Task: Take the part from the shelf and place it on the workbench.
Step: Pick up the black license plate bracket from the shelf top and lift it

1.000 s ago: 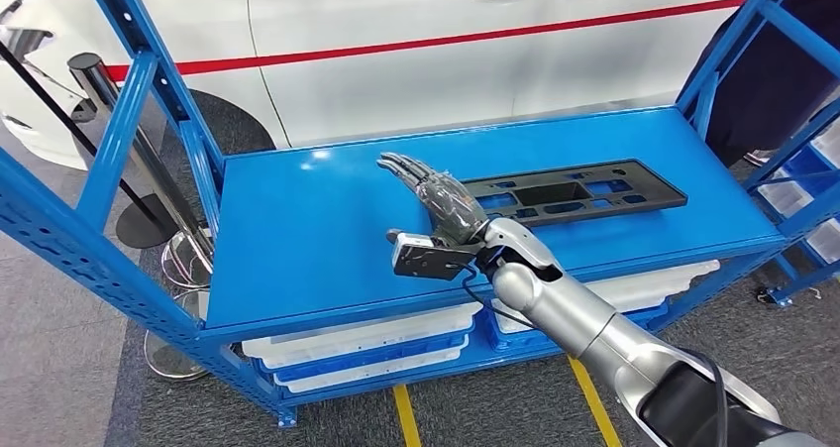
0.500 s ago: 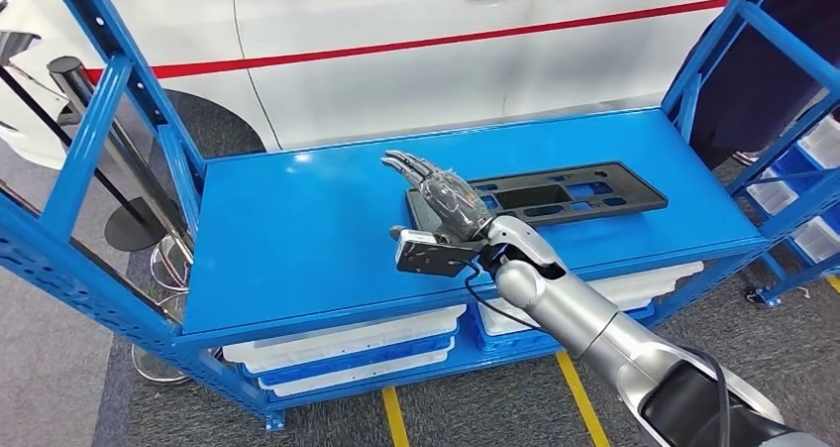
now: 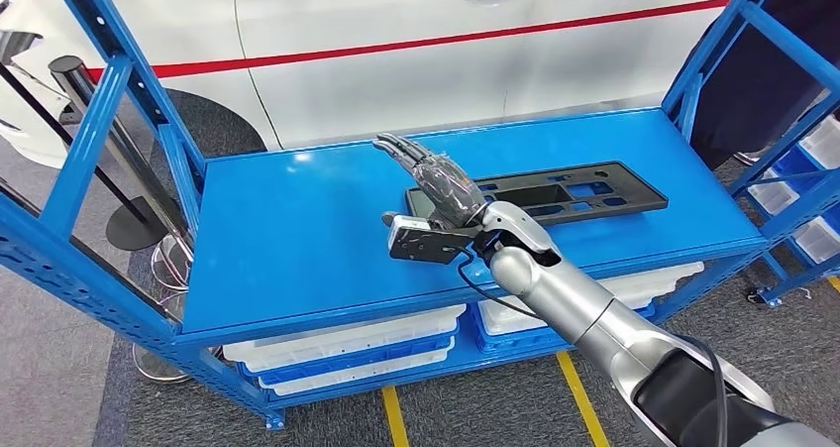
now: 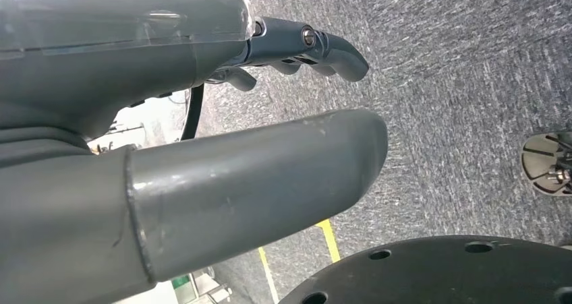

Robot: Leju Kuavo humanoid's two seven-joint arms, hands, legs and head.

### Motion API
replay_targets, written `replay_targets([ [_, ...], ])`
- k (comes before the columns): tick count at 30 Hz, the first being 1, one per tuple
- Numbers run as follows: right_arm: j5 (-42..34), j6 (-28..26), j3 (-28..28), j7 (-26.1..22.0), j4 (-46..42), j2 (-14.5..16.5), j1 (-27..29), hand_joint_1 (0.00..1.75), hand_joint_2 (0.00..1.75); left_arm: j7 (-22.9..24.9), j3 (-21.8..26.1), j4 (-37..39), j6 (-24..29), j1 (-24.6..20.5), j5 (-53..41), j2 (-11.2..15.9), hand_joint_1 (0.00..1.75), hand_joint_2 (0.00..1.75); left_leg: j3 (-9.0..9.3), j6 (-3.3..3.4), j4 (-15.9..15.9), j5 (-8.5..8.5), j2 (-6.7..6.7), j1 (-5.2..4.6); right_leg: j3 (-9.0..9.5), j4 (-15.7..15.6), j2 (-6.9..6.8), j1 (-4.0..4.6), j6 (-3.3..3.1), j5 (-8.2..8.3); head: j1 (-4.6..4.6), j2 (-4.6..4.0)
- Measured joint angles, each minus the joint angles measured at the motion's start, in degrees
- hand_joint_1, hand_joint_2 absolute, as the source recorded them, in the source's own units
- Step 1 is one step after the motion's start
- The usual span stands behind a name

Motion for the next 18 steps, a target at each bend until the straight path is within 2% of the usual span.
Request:
replay_targets([
  [14,0.1,-0.1,0.1,0.1,0.1,0.5,-0.2,0.00,0.00,-0.1,0.0,0.0,0.0,-0.1,0.0,0.1,0.00,0.00,-0.12,0.00,0.3,-0.07,-0.01,-0.08,0.04,0.0,0.00,-0.12,0.00,0.03,0.00,0.01],
  [18,2.8,-2.1,0.1,1.4,0.2,0.5,-0.1,0.00,1.75,0.1,-0.3,0.0,0.3,-0.1,0.1,0.0,0.00,0.00,-0.11,0.00,0.3,-0.07,-0.01,-0.08,0.03,0.0,0.00,-0.12,0.00,0.03,0.00,0.00],
])
